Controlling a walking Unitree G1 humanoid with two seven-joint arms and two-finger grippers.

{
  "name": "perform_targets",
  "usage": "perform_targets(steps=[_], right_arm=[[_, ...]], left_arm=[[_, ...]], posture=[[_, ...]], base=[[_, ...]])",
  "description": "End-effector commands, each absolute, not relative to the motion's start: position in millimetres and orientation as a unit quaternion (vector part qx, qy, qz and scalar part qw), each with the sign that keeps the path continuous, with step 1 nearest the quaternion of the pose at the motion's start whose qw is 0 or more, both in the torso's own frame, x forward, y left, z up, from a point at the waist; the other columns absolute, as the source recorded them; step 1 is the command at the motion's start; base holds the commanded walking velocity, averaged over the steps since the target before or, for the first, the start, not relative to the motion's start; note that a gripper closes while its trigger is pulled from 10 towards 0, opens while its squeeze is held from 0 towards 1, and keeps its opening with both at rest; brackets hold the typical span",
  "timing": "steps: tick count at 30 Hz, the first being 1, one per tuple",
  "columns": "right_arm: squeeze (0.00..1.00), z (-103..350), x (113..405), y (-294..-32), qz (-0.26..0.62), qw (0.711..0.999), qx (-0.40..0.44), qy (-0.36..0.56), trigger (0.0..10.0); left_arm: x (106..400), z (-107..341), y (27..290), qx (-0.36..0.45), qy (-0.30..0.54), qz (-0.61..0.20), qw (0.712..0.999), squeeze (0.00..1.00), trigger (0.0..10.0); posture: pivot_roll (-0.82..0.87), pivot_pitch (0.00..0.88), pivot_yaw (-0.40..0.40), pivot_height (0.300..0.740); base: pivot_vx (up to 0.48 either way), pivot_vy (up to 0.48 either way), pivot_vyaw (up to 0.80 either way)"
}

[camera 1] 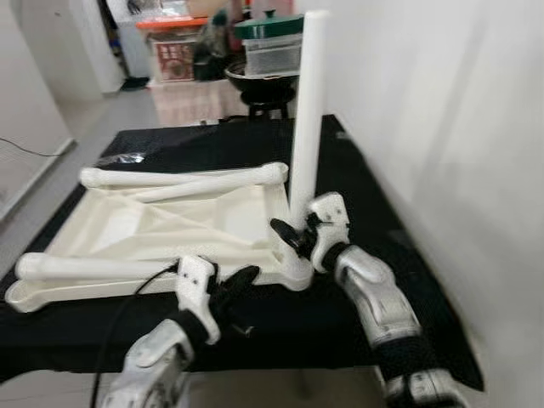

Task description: Building children table

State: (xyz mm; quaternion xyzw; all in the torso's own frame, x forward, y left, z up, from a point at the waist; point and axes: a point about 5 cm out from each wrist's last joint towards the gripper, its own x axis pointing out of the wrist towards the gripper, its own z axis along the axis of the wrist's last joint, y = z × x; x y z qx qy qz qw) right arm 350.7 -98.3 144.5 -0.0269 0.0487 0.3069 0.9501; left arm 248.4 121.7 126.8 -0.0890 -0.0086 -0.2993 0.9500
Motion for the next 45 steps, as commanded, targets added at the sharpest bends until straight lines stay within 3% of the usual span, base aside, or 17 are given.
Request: perform_targets(steps=[1, 3, 4, 5, 6, 7, 12, 16, 17, 18, 23, 27, 28, 29, 41, 45], right_arm=[[0.00, 117, 346, -96, 0.315, 0.942, -0.026, 0.112, 0.0], [0.00, 119, 346, -94, 0.314, 0.943, -0.034, 0.106, 0.0], [0.00, 120, 346, -93, 0.323, 0.940, -0.032, 0.101, 10.0], [0.52, 124, 345, -91, 0.343, 0.934, -0.022, 0.093, 10.0], [0.52, 127, 343, -90, 0.367, 0.926, -0.016, 0.087, 10.0], [1.00, 133, 342, -89, 0.382, 0.921, -0.012, 0.077, 10.0], [1.00, 143, 339, -89, 0.411, 0.909, -0.008, 0.064, 10.0], [1.00, 154, 339, -96, 0.506, 0.861, -0.016, 0.041, 10.0], [1.00, 154, 339, -96, 0.506, 0.861, -0.016, 0.041, 10.0], [0.00, 155, 339, -101, 0.537, 0.842, -0.029, 0.048, 10.0], [0.00, 165, 352, -118, 0.572, 0.817, -0.039, 0.062, 10.0], [0.00, 169, 357, -123, 0.574, 0.815, -0.035, 0.065, 10.0], [0.00, 170, 358, -124, 0.574, 0.815, -0.031, 0.067, 8.5], [0.00, 171, 359, -125, 0.577, 0.814, -0.028, 0.069, 0.0], [0.00, 163, 352, -133, 0.596, 0.800, -0.023, 0.067, 0.0], [0.00, 152, 344, -133, 0.560, 0.825, -0.014, 0.076, 0.0]], left_arm=[[250, 126, 124, -0.090, -0.006, -0.300, 0.950, 0.00, 10.0], [251, 126, 124, -0.089, -0.007, -0.297, 0.951, 0.00, 10.0], [252, 126, 125, -0.088, -0.008, -0.293, 0.952, 0.00, 10.0], [252, 126, 125, -0.087, -0.008, -0.292, 0.952, 0.00, 10.0], [253, 126, 125, -0.087, -0.008, -0.293, 0.952, 0.00, 10.0], [253, 125, 124, -0.087, -0.007, -0.296, 0.951, 0.00, 10.0], [253, 125, 124, -0.087, -0.005, -0.299, 0.950, 0.00, 10.0], [253, 125, 123, -0.089, -0.004, -0.301, 0.949, 0.00, 10.0], [253, 125, 123, -0.089, -0.004, -0.301, 0.949, 0.00, 10.0], [253, 125, 123, -0.090, -0.004, -0.302, 0.949, 0.00, 10.0], [253, 124, 122, -0.091, -0.004, -0.301, 0.949, 0.00, 10.0], [252, 124, 122, -0.091, -0.004, -0.301, 0.949, 0.00, 10.0], [252, 124, 122, -0.091, -0.004, -0.301, 0.949, 0.00, 10.0], [252, 124, 122, -0.090, -0.004, -0.301, 0.949, 0.00, 10.0], [250, 124, 121, -0.093, -0.003, -0.302, 0.949, 0.00, 10.0], [249, 124, 121, -0.094, -0.003, -0.302, 0.949, 0.00, 10.0]], posture=[[-0.05, 0.000, 0.011, 0.740], [-0.05, 0.000, 0.018, 0.740], [-0.05, 0.000, 0.022, 0.740], [-0.05, 0.000, 0.022, 0.740], [-0.05, 0.000, 0.023, 0.740], [-0.05, 0.000, 0.023, 0.740], [-0.05, 0.000, 0.025, 0.740], [-0.06, 0.000, 0.026, 0.740], [-0.06, 0.000, 0.026, 0.740], [-0.06, 0.000, 0.025, 0.740], [-0.05, 0.000, 0.023, 0.740], [-0.04, 0.000, 0.021, 0.740], [-0.04, 0.000, 0.020, 0.740], [-0.04, 0.000, 0.021, 0.740], [-0.05, 0.000, 0.022, 0.740], [-0.05, 0.000, 0.010, 0.740]], base=[[0.000, 0.000, 0.00], [0.000, 0.000, 0.00], [0.000, 0.000, 0.00], [0.000, 0.000, 0.00], [0.000, 0.000, 0.00], [0.000, 0.000, 0.00], [0.000, 0.000, 0.00], [0.000, 0.000, 0.00], [0.000, 0.000, 0.00], [0.000, 0.000, 0.00], [0.000, 0.000, 0.00], [0.000, 0.000, 0.00], [0.000, 0.000, 0.00], [0.000, 0.000, 0.00], [0.000, 0.000, 0.00], [0.000, 0.000, 0.00]])
